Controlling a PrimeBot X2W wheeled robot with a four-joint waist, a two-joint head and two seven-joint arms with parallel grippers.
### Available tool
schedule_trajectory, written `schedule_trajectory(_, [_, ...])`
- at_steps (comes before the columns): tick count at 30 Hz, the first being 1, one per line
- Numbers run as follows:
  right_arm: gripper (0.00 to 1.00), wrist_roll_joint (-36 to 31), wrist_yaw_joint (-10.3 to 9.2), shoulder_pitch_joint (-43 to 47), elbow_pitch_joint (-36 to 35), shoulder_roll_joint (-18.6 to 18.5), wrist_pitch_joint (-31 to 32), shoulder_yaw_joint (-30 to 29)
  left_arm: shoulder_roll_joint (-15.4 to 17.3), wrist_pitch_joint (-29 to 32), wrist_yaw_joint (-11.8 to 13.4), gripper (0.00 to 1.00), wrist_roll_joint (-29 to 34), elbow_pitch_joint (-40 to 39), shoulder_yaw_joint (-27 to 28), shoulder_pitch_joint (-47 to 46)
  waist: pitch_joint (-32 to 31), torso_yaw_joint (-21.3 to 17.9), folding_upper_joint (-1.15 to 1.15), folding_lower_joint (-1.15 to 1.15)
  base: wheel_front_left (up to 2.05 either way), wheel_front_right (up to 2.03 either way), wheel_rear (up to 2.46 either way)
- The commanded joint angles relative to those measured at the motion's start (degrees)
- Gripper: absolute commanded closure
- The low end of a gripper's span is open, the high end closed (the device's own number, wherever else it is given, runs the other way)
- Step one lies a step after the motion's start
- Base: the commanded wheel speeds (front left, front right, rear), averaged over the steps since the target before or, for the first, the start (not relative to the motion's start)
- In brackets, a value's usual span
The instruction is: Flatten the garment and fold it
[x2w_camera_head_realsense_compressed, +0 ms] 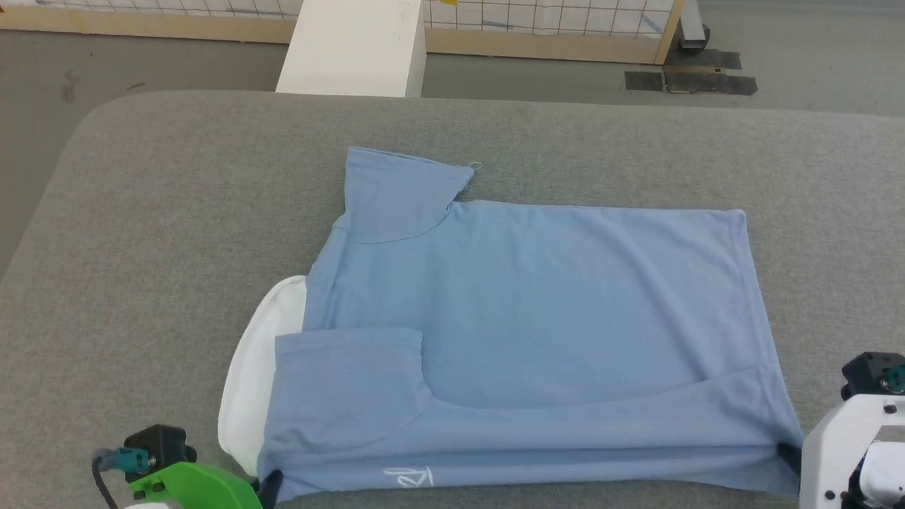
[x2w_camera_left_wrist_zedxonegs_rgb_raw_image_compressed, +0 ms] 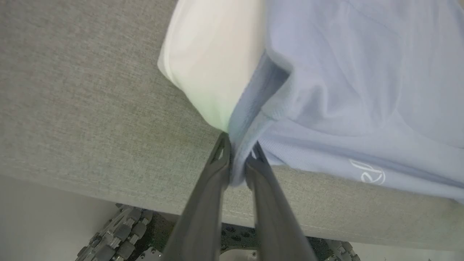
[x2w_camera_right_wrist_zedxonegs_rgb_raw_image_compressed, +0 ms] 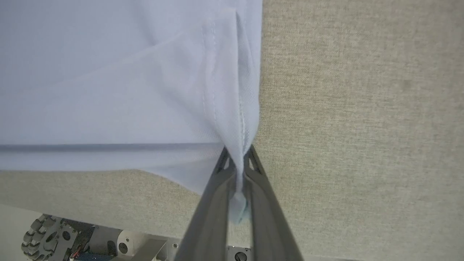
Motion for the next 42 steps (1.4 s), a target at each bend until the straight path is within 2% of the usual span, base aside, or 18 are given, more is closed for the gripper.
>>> schedule_trajectory(1, [0.00, -0.5, -0.11, 0.3, -0.3, 0.3, -0.5, -0.6, 0.1, -0.2, 0.4, 0.00, -0.3, 0.2, 0.5, 0.3, 0.1, 0.0, 0.00, 0.00, 0.00, 0.00, 0.00])
schedule_trajectory(5, [0.00, 0.1, -0.11, -1.6, -1.5, 2.0, -4.1, -2.3, 0.2, -3.0, -0.2, 0.00, 1.4, -1.0, 1.3, -2.8, 0.0, -0.1, 0.00, 0.00, 0.00, 0.00, 0.00])
schedule_trajectory(11, [0.00, -1.2, -0.11, -9.4, -3.3, 1.6, -13.7, -5.1, 2.6, -11.6, -5.1, 0.00, 8.8, -1.3, 1.4, -14.3, 1.3, -0.5, 0.00, 0.00, 0.00, 0.00, 0.00])
schedule_trajectory(16, [0.00, -1.5, -0.11, -17.2, -2.2, 0.5, -19.4, -4.0, 1.9, -18.0, -8.4, 0.00, 14.0, 3.2, -0.2, -26.8, 5.9, -1.4, 0.00, 0.00, 0.00, 0.00, 0.00])
schedule_trajectory(22, [0.00, -1.3, -0.11, -26.5, 0.7, -1.0, -22.1, -0.9, 0.7, -18.7, -12.9, 0.00, 16.5, 13.2, -3.5, -41.6, 13.2, -3.2, 0.00, 0.00, 0.00, 0.00, 0.00])
schedule_trajectory(27, [0.00, -0.5, -0.11, -31.5, 3.0, -1.3, -23.5, 1.5, -0.9, -14.9, -16.6, 0.00, 17.8, 24.1, -7.3, -53.6, 17.6, -4.6, 0.00, 0.00, 0.00, 0.00, 0.00])
schedule_trajectory(32, [0.00, 0.6, -0.11, -32.8, 3.8, -1.4, -24.3, 2.9, -2.7, -7.8, -18.1, 0.00, 18.1, 34.9, -10.0, -63.3, 20.9, -5.8, 0.00, 0.00, 0.00, 0.00, 0.00])
schedule_trajectory(36, [0.00, 1.1, -0.11, -32.7, 3.1, -1.1, -25.8, 2.5, -2.8, 0.7, -16.6, 0.00, 18.5, 41.7, -11.3, -69.0, 22.9, -7.3, 0.00, 0.00, 0.00, 0.00, 0.00])
schedule_trajectory(39, [0.00, 1.6, -0.11, -32.2, 2.5, -0.7, -26.4, 2.9, -1.7, 6.9, -15.0, 0.00, 19.1, 45.2, -12.1, -71.6, 24.2, -8.4, 0.00, 0.00, 0.00, 0.00, 0.00])
schedule_trajectory(42, [0.00, 2.0, -0.11, -31.8, 1.9, -0.8, -27.0, 3.0, -0.8, 10.8, -13.0, 0.00, 19.3, 47.1, -12.0, -72.6, 24.9, -9.2, 0.00, 0.00, 0.00, 0.00, 0.00])
